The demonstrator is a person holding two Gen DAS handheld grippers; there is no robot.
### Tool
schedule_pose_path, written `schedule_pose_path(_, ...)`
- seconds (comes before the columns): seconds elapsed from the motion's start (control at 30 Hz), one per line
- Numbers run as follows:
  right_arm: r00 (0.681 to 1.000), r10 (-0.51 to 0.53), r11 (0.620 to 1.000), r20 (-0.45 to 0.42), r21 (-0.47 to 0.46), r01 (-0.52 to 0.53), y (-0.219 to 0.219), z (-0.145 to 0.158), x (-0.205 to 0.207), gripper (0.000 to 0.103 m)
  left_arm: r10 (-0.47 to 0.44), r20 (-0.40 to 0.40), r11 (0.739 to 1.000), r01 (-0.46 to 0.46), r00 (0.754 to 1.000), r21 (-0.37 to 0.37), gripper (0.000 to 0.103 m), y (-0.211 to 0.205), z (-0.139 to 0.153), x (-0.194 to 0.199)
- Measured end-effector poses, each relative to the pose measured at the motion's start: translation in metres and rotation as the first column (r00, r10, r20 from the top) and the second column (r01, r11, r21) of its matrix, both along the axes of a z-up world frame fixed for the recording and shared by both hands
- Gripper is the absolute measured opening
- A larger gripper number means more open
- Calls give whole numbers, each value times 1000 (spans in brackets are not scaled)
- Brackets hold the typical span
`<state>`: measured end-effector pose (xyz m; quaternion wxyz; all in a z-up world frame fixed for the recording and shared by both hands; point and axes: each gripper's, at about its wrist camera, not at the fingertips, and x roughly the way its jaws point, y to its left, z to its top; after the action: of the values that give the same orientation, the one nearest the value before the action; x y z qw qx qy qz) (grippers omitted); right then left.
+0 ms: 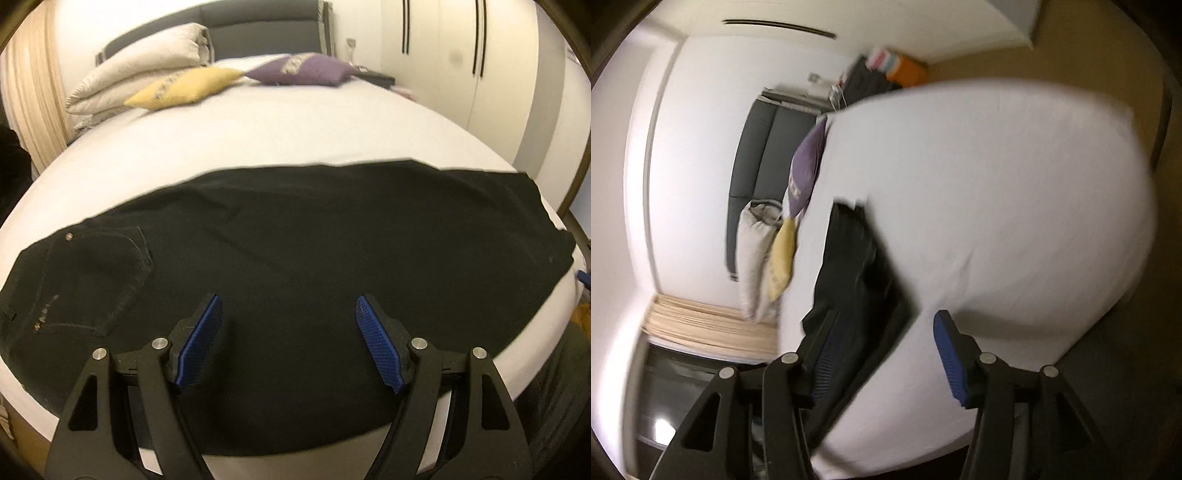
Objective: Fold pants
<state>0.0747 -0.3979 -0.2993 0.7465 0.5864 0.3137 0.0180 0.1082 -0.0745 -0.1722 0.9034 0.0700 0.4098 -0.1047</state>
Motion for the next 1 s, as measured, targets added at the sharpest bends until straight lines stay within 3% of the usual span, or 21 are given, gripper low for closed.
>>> schedule_pose_path(0.1, 1000, -25, 999, -9, 21, 25, 11, 2, 18, 56, -22, 6, 1000, 22, 1000, -8, 74, -8, 5, -16)
schedule_pose_path(0.23, 997, -79, 990, -3, 117, 79, 6, -1, 5, 58, -40, -14, 999, 39, 999, -38, 74, -10, 5, -27)
schedule_pose_path(0.37, 993, -115, 977, 0, 183, 113, 6, -2, 19, 58, -62, -15, 996, 61, 998, -58, 74, -17, 7, -32)
schedule_pose_path(0.6, 991, -131, 962, -11, 241, 129, 15, 6, 37, 50, -75, -28, 994, 72, 997, -83, 74, -17, 6, -34)
schedule_pose_path(0.87, 980, -199, 939, -16, 285, 195, 14, -1, 39, 19, -55, -40, 992, 50, 998, -116, 74, -11, 8, -30)
schedule_pose_path(1.0, 979, -203, 945, -9, 260, 198, 15, -1, 38, 12, -46, -62, 990, 37, 997, -139, 74, -14, 7, -25)
